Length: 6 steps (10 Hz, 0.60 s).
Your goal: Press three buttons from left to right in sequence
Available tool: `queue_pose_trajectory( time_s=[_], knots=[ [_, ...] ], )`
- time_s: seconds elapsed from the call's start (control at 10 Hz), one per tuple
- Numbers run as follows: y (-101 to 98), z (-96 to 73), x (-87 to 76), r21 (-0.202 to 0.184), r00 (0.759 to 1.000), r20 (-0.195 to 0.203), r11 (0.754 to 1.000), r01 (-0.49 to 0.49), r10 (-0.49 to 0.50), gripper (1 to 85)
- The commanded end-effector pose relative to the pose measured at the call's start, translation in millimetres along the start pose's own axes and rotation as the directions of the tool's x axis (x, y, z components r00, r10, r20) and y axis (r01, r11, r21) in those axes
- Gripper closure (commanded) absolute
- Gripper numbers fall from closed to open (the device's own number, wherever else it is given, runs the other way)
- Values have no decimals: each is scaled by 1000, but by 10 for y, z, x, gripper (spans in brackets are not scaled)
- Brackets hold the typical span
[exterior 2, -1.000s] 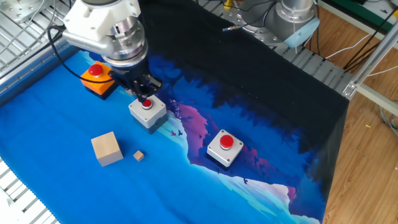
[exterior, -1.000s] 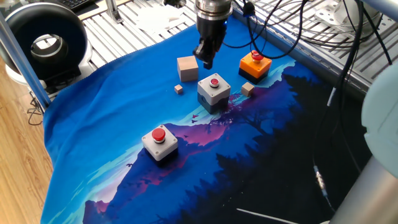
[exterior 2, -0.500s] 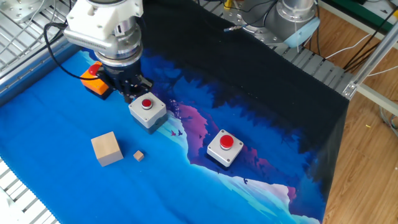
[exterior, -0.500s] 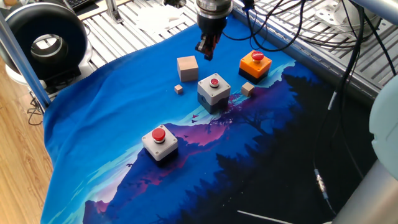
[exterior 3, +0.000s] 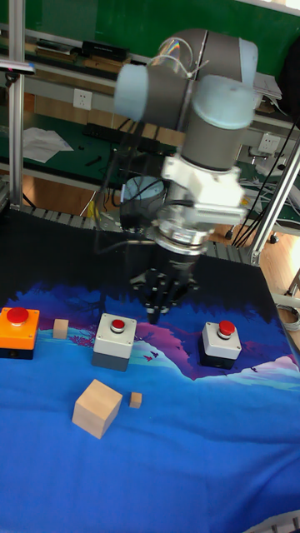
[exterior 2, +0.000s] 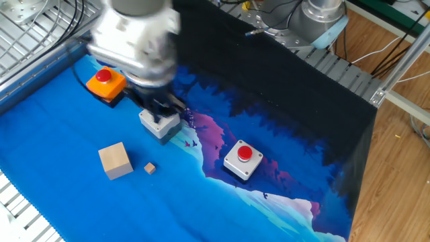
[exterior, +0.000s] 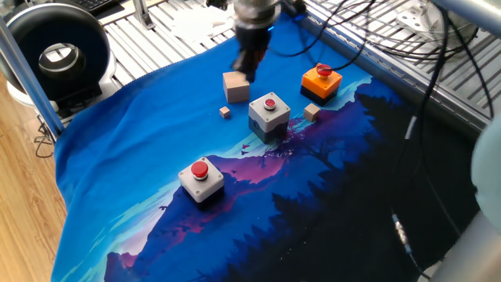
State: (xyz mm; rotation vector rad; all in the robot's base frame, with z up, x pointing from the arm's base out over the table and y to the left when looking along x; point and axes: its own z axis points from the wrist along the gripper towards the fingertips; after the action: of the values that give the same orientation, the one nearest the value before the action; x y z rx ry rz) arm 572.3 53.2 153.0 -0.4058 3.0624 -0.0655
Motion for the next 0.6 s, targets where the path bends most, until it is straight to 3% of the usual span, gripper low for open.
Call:
queue_pose_trajectory(
  time_s=[0.0,0.2,0.5],
  knots=[
    [797,-116,-51,-24,998,-30,998,-65,64,847],
    [1338,-222,-13,-84,989,-47,987,-141,137,847],
    [1649,-265,-171,-181,978,-6,961,-207,210,847]
  ],
)
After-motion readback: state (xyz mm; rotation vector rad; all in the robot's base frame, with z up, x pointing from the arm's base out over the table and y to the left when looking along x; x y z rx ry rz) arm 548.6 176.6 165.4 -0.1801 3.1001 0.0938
